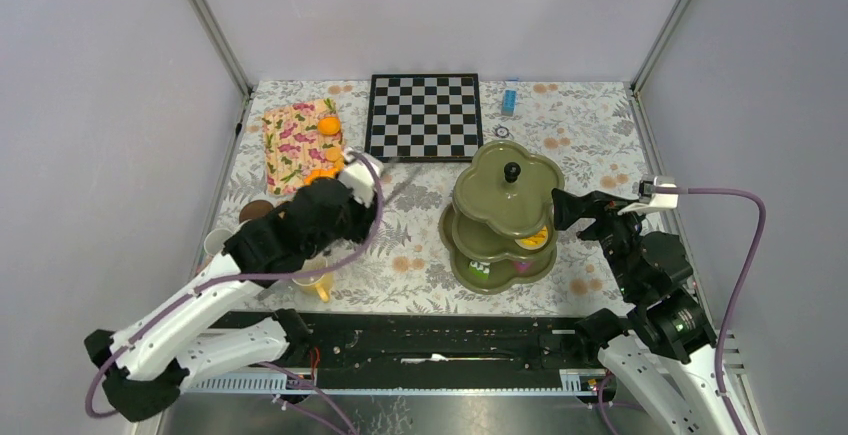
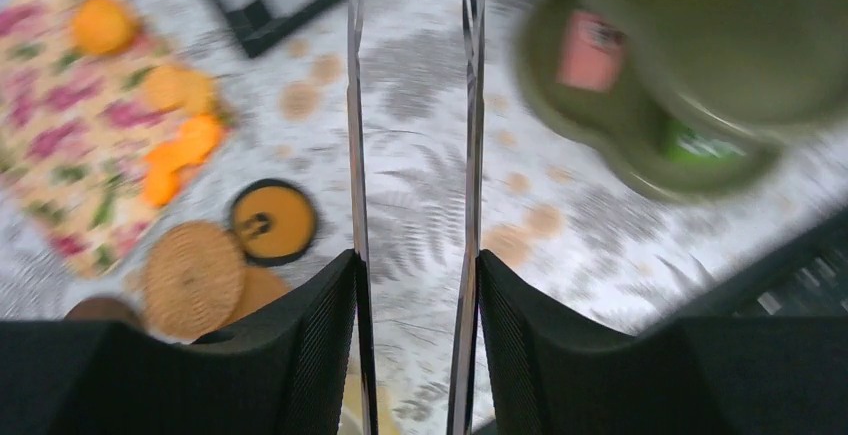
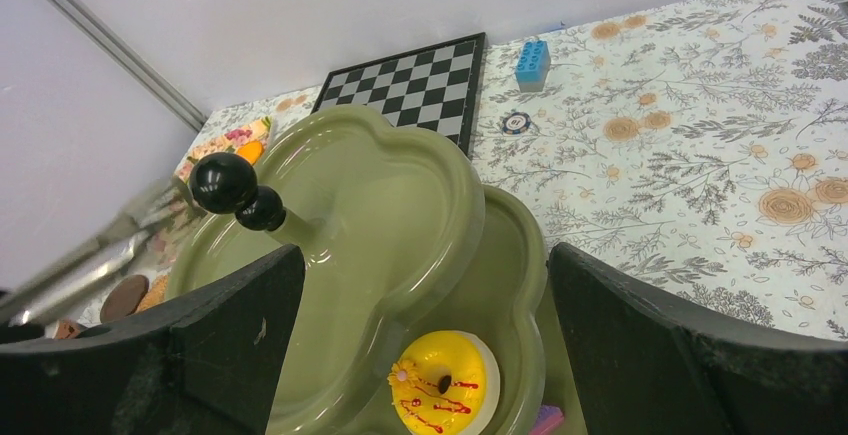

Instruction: Serve the afternoon tea

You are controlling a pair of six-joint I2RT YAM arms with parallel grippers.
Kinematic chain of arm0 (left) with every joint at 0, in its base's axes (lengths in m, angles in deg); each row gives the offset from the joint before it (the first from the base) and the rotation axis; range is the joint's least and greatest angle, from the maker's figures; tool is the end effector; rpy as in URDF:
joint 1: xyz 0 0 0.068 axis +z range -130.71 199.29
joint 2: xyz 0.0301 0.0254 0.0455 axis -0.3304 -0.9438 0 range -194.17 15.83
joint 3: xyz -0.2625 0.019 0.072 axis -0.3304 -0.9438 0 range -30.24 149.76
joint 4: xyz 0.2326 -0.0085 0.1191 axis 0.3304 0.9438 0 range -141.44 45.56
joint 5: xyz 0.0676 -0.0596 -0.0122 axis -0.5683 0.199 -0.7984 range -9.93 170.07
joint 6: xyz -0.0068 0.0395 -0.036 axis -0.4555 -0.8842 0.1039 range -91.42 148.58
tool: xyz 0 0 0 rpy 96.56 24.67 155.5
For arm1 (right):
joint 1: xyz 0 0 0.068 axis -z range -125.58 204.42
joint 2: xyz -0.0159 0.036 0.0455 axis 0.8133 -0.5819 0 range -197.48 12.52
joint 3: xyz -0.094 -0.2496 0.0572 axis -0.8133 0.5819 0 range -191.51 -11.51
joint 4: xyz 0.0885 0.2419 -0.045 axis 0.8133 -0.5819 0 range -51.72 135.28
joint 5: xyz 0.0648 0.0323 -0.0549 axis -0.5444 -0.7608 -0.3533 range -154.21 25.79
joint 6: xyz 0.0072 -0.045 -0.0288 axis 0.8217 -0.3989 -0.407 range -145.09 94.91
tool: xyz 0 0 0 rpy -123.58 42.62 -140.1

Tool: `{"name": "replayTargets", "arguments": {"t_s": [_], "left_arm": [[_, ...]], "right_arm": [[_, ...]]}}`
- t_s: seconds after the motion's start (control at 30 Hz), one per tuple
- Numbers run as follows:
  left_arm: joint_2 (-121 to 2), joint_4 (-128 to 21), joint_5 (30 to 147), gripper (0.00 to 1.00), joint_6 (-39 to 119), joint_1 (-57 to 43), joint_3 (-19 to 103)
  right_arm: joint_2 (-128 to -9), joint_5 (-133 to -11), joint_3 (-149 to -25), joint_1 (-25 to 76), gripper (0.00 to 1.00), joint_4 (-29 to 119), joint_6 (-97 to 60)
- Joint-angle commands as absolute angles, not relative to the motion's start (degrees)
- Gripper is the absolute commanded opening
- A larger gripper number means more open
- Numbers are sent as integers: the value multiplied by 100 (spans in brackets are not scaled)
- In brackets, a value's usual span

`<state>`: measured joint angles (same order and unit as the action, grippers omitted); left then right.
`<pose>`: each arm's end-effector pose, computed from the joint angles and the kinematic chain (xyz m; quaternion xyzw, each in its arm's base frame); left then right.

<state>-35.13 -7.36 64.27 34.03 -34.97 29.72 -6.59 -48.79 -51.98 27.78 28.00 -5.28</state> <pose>0.1100 -0.1363 0.3540 0.3055 0.8266 -0.1216 0.4568 0.0802 0.0296 0.3527 0.0578 0.6800 0.2019 0.7025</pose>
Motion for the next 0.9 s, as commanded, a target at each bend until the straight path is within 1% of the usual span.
{"name": "replayTargets", "arguments": {"t_s": [0.0, 0.1, 0.17, 0.33, 0.47, 0.63, 0.87], "left_arm": [[-3693, -1701, 5853, 49, 3209, -1963, 2724], [-4378, -2155, 6375, 50, 3523, -588, 2905], [-5057, -2323, 6682, 51, 3769, 148, 3173], [-6598, -2450, 6797, 53, 4311, 1194, 4107], [-7370, -2672, 7019, 53, 4613, 1649, 4585], [-7936, -2983, 7885, 53, 5068, 2117, 4782], [-8517, -3313, 8600, 57, 5393, 2333, 5099]], "right_arm": [[-719, -4883, -5187, 2752, 98, 3038, -573], [-758, -4891, -5217, 2752, 98, 3051, -603], [-761, -4889, -5248, 2752, 98, 3043, -644], [-745, -4887, -5271, 2752, 98, 3049, -654], [-693, -4927, -5241, 2752, 98, 3051, -591], [-641, -4920, -5232, 2746, 98, 3034, -575], [-705, -4953, -5268, 2752, 98, 3040, -577]]}}
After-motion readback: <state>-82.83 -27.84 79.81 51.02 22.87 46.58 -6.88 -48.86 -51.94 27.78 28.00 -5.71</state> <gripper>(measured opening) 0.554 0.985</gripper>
